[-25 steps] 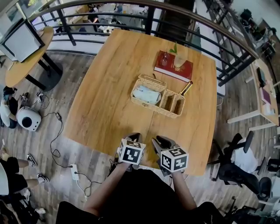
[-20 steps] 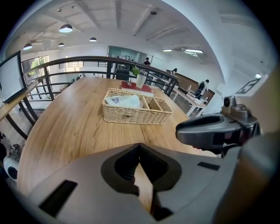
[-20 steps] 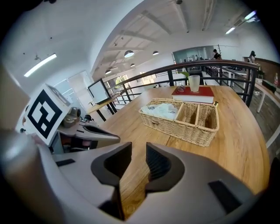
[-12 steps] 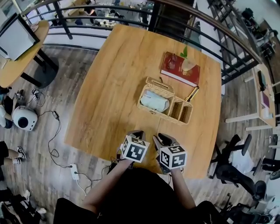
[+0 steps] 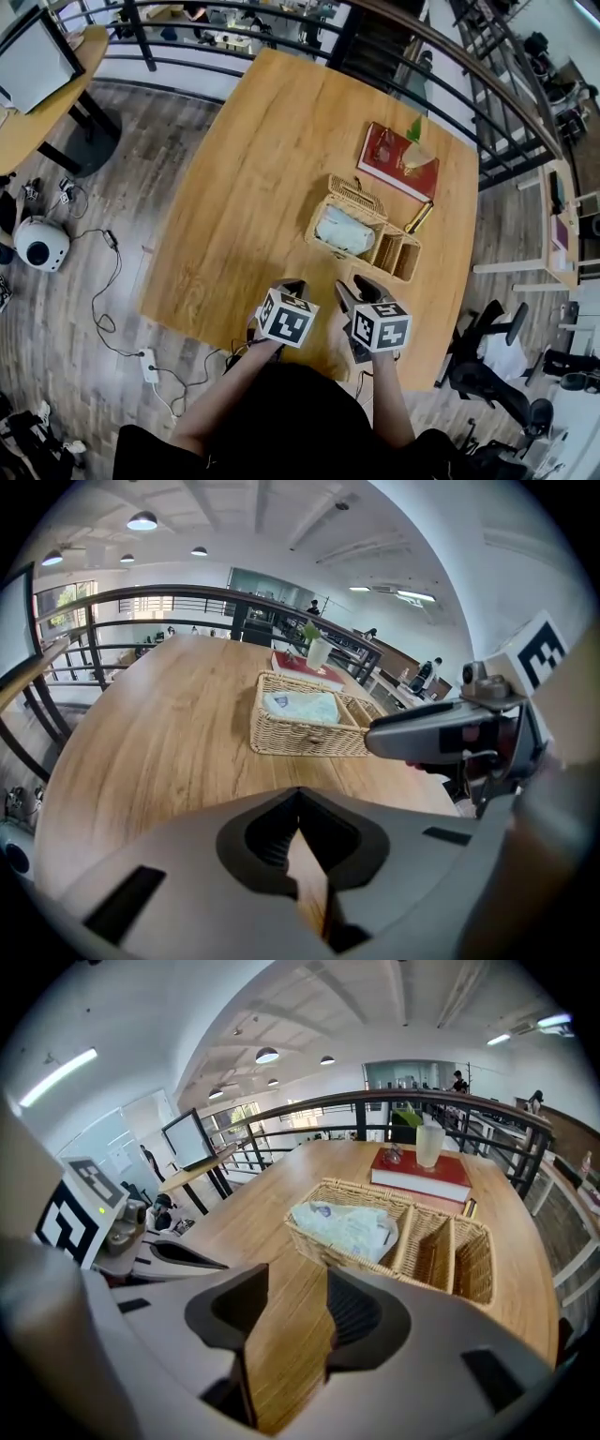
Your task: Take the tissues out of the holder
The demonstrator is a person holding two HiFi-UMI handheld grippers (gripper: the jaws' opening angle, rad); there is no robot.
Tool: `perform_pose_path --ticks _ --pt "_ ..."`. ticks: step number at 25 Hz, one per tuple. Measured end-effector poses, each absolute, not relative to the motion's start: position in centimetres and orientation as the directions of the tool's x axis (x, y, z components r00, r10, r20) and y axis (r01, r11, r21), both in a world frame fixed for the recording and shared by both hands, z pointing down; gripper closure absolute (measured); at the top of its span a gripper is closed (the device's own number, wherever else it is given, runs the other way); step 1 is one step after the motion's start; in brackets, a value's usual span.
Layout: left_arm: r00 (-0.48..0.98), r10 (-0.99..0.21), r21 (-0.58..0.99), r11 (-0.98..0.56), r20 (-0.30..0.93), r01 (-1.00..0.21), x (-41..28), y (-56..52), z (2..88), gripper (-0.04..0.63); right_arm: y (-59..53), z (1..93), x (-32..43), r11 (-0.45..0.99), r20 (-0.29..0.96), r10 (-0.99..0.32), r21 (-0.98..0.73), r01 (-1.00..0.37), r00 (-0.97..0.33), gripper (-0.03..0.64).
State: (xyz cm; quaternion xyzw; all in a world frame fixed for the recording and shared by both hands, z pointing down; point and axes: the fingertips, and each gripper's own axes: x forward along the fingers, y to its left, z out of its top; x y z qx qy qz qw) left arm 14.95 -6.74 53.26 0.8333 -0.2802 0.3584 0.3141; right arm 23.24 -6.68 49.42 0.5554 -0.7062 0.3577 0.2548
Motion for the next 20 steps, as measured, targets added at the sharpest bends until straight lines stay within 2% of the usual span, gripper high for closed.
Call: perform_pose_path --ticks 11,20 --pt "0.629 -0.215 0.379 -0.639 0.747 -0.669 13.6 -9.9 54.6 0.595 -13.3 49.7 26.8 0.193 0.807 -0.572 -0.038 -0.980 -0.144 0.339" --pt "0.636 -0.185 0.371 -0.679 0.749 -0.634 14.0 -10.9 54.8 0.595 -17.0 52.1 27.7 0.416 0.886 -0.444 0.071 -0.907 -0.134 0.290"
